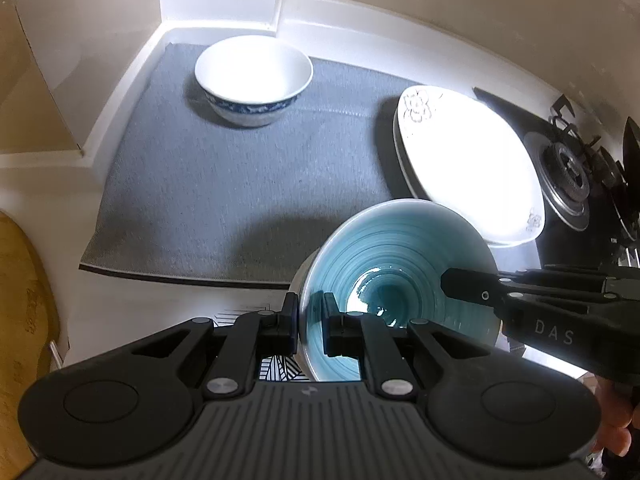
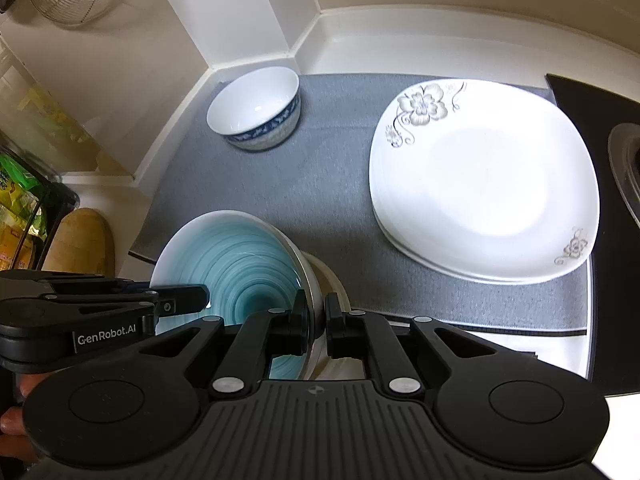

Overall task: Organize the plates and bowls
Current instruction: 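Carry the teal bowl back over the cream bowl stack, then lower the teal bowl onto the cream bowls and open both grippers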

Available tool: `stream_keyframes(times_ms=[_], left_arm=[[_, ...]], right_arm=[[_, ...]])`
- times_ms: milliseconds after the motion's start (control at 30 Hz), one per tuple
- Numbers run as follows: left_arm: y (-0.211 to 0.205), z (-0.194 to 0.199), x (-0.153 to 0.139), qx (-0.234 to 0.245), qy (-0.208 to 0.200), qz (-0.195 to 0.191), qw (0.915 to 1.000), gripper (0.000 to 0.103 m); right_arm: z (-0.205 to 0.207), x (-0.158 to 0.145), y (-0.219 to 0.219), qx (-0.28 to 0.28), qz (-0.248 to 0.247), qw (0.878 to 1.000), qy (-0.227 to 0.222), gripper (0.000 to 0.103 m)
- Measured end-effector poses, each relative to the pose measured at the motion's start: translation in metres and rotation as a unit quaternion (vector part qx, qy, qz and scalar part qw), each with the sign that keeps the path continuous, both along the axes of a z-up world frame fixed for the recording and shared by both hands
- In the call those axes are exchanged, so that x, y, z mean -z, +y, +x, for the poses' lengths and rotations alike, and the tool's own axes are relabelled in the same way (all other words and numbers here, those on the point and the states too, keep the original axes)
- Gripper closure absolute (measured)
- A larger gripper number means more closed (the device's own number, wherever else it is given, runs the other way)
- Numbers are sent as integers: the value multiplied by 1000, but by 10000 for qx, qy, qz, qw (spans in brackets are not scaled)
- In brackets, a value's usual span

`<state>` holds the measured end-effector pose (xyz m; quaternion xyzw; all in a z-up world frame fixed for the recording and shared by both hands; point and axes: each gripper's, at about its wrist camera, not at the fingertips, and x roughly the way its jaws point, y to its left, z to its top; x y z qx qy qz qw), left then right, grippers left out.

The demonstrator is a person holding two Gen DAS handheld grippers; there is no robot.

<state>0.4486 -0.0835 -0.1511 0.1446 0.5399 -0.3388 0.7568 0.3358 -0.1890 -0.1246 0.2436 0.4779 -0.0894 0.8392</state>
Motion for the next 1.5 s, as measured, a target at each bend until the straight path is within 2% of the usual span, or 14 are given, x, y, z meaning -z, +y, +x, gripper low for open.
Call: stream_keyframes(times_ms=[400, 467, 533, 600, 667, 733, 833, 967, 1033, 1200, 1333, 1400, 1467, 1500], left_arm=[[-1, 3, 7, -16, 115, 74, 9999, 92], [-1, 6, 8, -61, 147, 63, 9999, 91], [0, 7, 6, -136, 67, 75, 9999, 85], [3, 11, 5, -275, 39, 78, 9996, 52], [7, 15, 2, -390, -43, 11, 9992, 38], [9, 18, 0, -443, -120, 1, 9989, 36], [12, 22, 1, -533, -68, -7, 9986, 31], [12, 23, 4, -542, -13, 32, 9985, 29], [11, 22, 5, -528, 3, 44, 9986, 28], [9, 21, 4, -508, -69, -8, 9987, 19], [9, 22, 3, -623, -149, -41, 9979, 15], [9, 23, 3, -689, -137, -47, 9975, 9], [9, 23, 3, -722, -165, -52, 9972, 2], [9, 22, 2, -720, -196, -58, 9972, 1]], right_arm=[[7, 11, 1, -45, 53, 9998, 163, 94], [8, 11, 1, -52, 67, 9999, 143, 90], [7, 9, -1, 12, -22, 9999, 134, 87], [6, 5, -4, 67, -21, 10000, 63, 83], [5, 3, -7, 129, 3, 9999, 37, 59], [4, 2, -8, 214, -118, 9997, 42, 54], [1, 5, -10, 232, -218, 9995, 21, 56], [-5, 8, -9, 130, -72, 9998, -112, 83], [-4, 9, -7, 67, -32, 9999, -146, 90], [-2, 12, -8, 114, 133, 9998, -81, 92], [-4, 8, -10, 182, 147, 9996, -130, 89], [-4, 3, -10, 188, 117, 9996, -170, 79], [-4, -2, -8, 196, 48, 9996, -206, 60], [-4, -6, -6, 171, -39, 9996, -228, 57]])
